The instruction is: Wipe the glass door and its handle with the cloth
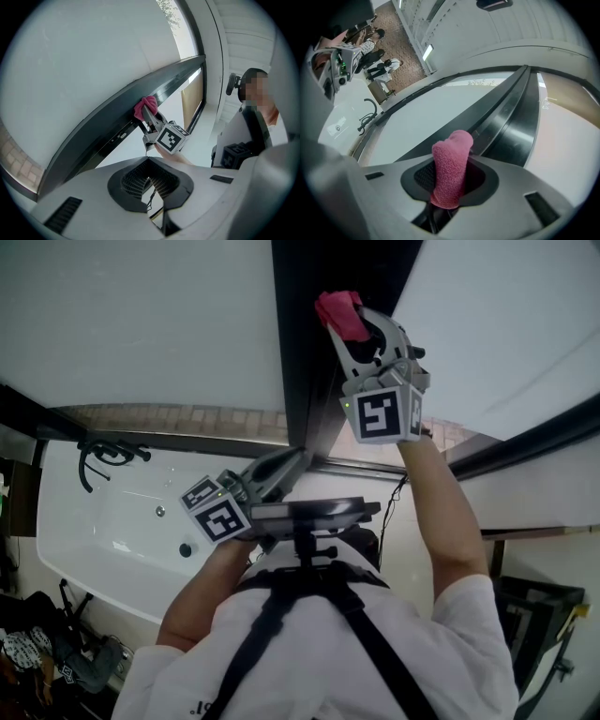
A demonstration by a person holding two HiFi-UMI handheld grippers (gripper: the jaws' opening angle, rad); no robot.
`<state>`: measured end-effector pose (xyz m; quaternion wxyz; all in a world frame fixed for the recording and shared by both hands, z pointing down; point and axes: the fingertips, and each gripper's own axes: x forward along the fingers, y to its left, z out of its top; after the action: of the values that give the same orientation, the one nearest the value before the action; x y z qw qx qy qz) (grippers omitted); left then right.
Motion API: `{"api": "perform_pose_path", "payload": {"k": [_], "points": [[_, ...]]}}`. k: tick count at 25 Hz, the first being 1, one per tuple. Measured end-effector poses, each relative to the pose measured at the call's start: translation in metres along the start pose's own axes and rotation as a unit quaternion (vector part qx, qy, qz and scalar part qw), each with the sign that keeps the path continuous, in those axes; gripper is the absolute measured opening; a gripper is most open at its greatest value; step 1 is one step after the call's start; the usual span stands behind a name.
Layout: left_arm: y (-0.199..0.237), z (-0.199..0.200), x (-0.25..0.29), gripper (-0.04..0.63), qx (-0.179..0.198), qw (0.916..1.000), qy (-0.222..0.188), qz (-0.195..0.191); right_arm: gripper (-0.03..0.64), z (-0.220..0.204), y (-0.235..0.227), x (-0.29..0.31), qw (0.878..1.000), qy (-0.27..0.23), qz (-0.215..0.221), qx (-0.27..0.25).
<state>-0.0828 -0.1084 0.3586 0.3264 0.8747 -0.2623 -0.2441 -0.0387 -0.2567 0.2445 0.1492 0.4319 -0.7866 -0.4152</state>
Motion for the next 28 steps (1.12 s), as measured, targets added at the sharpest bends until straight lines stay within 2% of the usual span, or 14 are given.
{"api": "perform_pose_path", "payload": {"k": [6,11,28], "points": [[0.0,-0.001,0.0,-0.008,0.0,1.0,0.001,-0.001,0.098,-0.012,0.022,-0.001,0.998,0.012,0.007,-0.053],[0.0,-0.001,0.0,-0.008,0.0,1.0,0.001,-0.001,0.098,-0.016,0.03,-0.002,0.997,0.029,0.008,-0.066],[0.004,-0.002,0.0,-0.008,-0.009,1.0,0.002,0.0,0.098,-0.053,0.073,-0.008,0.996,0.086,0.022,-0.032]]}}
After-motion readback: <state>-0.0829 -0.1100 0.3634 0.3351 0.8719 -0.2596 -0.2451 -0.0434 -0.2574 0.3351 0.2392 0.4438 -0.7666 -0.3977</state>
